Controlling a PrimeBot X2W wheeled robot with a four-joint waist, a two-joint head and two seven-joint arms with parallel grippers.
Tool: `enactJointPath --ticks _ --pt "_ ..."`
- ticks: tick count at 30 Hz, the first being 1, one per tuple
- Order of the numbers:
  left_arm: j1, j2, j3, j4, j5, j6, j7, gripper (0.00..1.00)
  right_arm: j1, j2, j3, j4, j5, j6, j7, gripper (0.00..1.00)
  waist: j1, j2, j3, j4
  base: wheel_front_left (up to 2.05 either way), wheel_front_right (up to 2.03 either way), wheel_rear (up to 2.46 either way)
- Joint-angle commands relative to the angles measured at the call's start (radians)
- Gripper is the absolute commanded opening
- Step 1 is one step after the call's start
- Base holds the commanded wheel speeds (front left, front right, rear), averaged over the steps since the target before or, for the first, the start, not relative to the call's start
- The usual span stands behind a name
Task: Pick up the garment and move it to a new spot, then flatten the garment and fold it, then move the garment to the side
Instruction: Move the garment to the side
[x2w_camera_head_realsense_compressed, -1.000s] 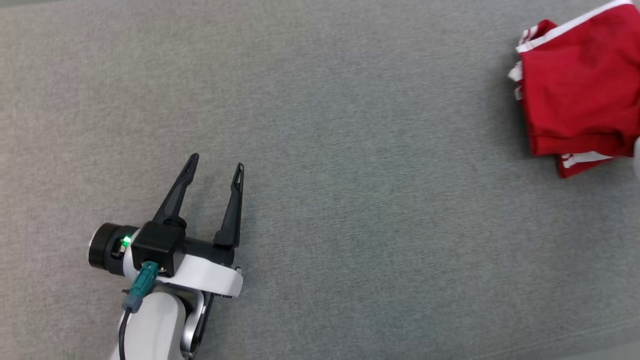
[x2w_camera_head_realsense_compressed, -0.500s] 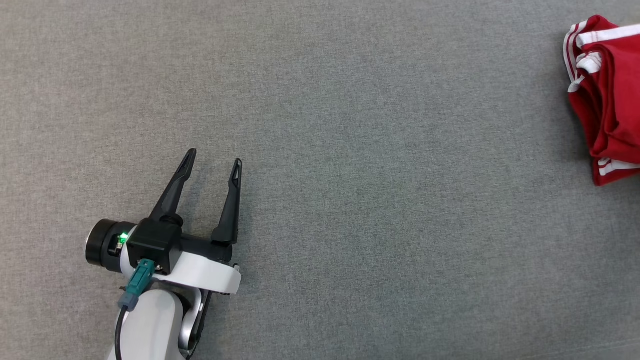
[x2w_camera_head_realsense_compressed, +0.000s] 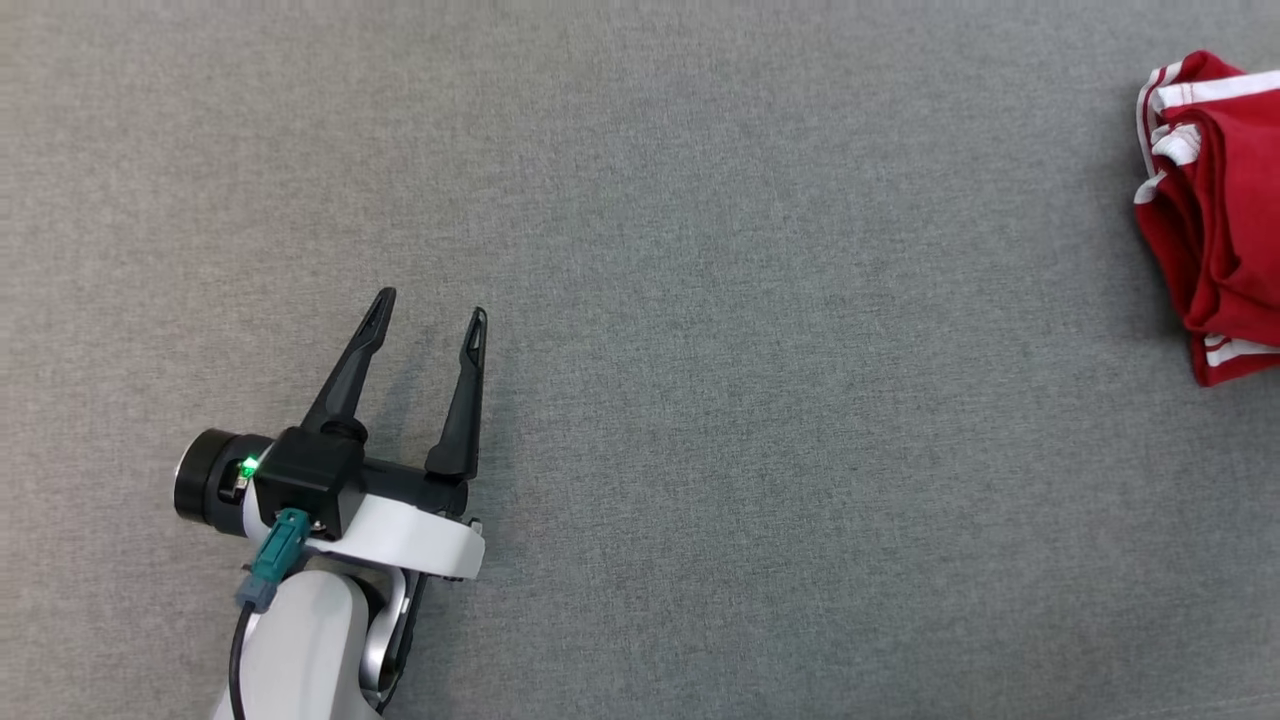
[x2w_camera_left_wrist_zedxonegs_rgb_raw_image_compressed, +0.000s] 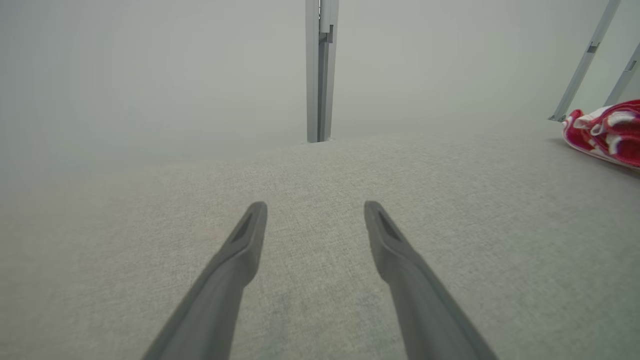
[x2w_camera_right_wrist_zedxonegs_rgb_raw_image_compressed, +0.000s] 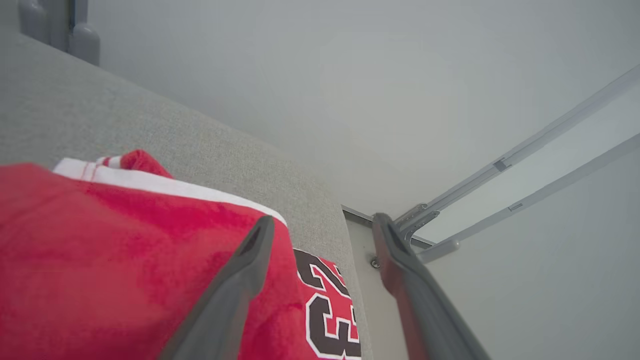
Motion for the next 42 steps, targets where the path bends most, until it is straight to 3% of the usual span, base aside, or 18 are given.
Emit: enactJointPath --ticks 1,6,14,23,32,42 --pt "0.013 -0.002 0.006 0.002 -0.01 0.006 -0.004 1.0 0.006 0.036 -0.026 -0.042 -0.033 0.0 -0.004 1.0 0.0 0.0 -0.028 0.002 0.0 0.0 0.0" --pt "0.036 -0.008 0.02 0.008 -0.045 0.017 -0.004 1.0 0.067 0.161 -0.082 -0.178 -0.042 0.0 -0.003 1.0 0.0 0.0 -0.093 0.013 0.0 0.0 0.0" --pt "0.083 -0.016 0.037 -0.012 -0.102 0.044 -0.004 1.0 0.224 0.289 -0.013 -0.334 0.039 0.0 -0.002 1.0 0.0 0.0 -0.195 0.053 0.0 0.0 0.0" --pt "0.168 -0.018 0.043 -0.046 -0.183 0.071 -0.004 1.0 0.43 0.35 -0.021 -0.515 0.138 0.0 -0.002 1.0 0.0 0.0 -0.303 0.087 0.0 0.0 0.0" --pt "0.258 -0.018 0.048 -0.075 -0.215 0.082 -0.004 1.0 0.689 0.423 -0.058 -0.771 0.141 0.0 -0.003 1.0 0.0 0.0 -0.386 0.101 0.0 0.0 0.0" --pt "0.341 -0.018 0.032 -0.105 -0.218 0.093 -0.004 1.0 0.871 0.478 -0.091 -0.841 0.152 0.0 -0.003 1.0 0.0 0.0 -0.444 0.08 0.0 0.0 0.0"
